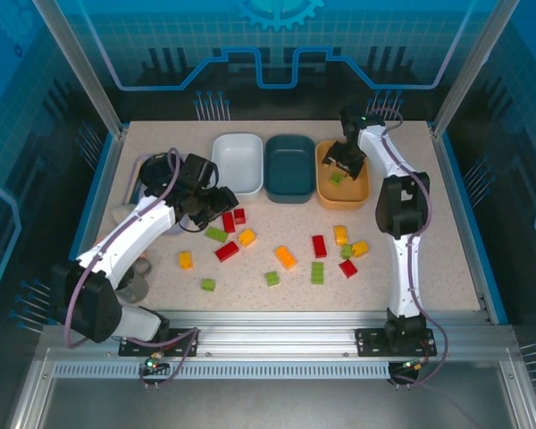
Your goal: Sort the legos into containers by color
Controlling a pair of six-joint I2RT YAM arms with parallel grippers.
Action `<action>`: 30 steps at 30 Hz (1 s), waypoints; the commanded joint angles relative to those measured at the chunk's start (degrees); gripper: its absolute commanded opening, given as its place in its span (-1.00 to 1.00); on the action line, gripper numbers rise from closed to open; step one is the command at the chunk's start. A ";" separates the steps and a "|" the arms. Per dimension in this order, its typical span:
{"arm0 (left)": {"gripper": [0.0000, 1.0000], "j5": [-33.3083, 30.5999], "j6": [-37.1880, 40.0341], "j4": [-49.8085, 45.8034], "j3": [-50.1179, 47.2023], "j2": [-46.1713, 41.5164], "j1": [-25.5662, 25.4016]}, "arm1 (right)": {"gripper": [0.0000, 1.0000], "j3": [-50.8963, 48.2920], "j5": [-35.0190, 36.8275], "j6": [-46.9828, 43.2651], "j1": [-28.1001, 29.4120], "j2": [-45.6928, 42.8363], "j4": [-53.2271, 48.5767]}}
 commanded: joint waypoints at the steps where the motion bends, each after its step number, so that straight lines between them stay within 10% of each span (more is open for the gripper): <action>1: 0.33 -0.78 2.64 -2.69 1.71 3.02 0.56 | 0.34 -4.81 1.84 -4.51 3.60 -13.73 2.66; 14: 0.24 -3.80 5.86 -5.83 17.39 25.20 -2.07 | 0.50 -68.62 -9.63 -17.32 18.71 -59.11 48.04; 30: 0.25 -14.26 6.46 -13.86 25.06 35.86 -6.20 | 0.49 -71.14 -11.88 -15.33 19.02 -60.51 41.18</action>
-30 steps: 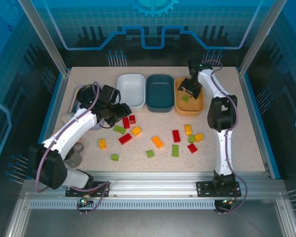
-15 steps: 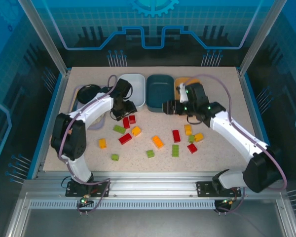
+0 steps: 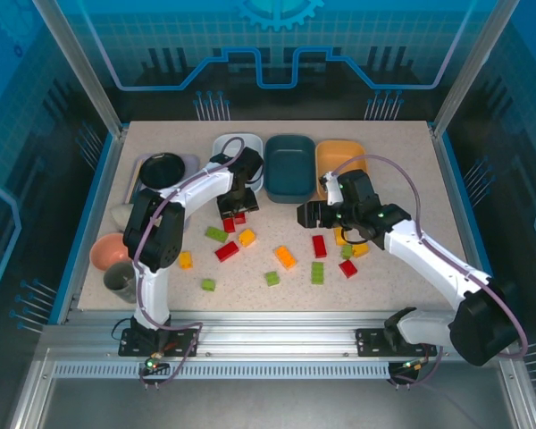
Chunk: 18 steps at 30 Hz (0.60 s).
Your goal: Sort the legos into containers by color
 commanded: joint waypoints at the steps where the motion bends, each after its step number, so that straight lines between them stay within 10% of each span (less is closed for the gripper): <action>1: 0.25 -2.70 0.71 -2.29 0.21 0.35 -0.27 | 0.49 1.29 -1.71 0.11 0.62 1.42 -0.11; 18: -0.07 -1.85 4.05 0.82 1.79 4.21 -0.15 | 0.48 3.00 -2.30 0.36 0.71 2.99 -1.08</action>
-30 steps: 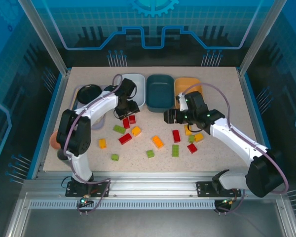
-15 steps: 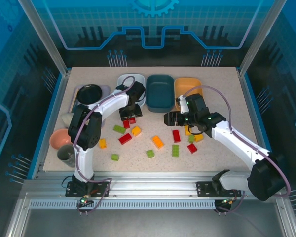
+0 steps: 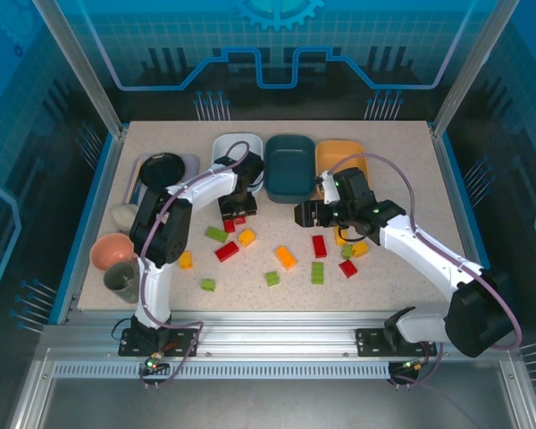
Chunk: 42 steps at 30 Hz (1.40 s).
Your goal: Sort the legos into containers by color
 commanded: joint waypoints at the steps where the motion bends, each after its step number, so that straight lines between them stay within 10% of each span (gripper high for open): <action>1: -0.14 -0.36 0.92 0.16 1.33 0.48 -0.21 | 0.48 1.51 -0.83 0.48 0.64 -0.03 -0.87; 20: -0.41 -2.36 1.07 -4.81 7.18 -10.90 0.27 | 0.49 -1.72 2.61 2.23 0.72 -7.24 2.73; 42: -0.15 2.68 2.86 -5.43 40.89 21.05 12.33 | 0.48 4.00 12.77 5.57 -0.44 -2.98 -16.62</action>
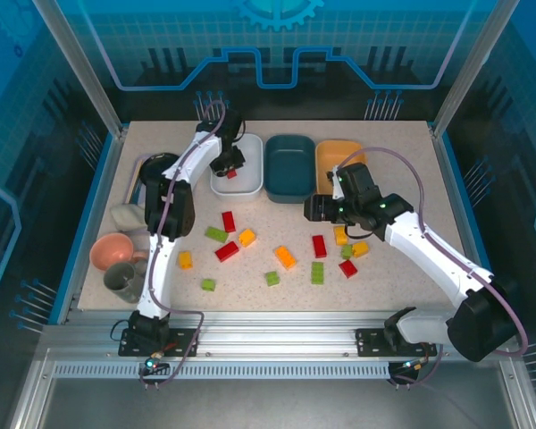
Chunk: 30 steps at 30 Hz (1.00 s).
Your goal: Sort the legos into containers by color
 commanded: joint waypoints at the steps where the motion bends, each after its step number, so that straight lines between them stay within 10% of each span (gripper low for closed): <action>1: -0.09 2.50 1.07 -0.73 2.73 0.13 0.29 | 0.48 -1.29 3.09 1.33 -0.35 -1.37 -6.24; 13: 0.44 6.67 1.41 3.55 -1.67 -12.24 -1.55 | 0.50 -1.93 9.11 13.98 -14.19 1.25 -19.81; 30: 0.71 21.58 -1.29 31.68 -58.16 -57.15 -15.11 | 0.47 -13.20 -2.52 38.19 -24.14 11.45 -4.83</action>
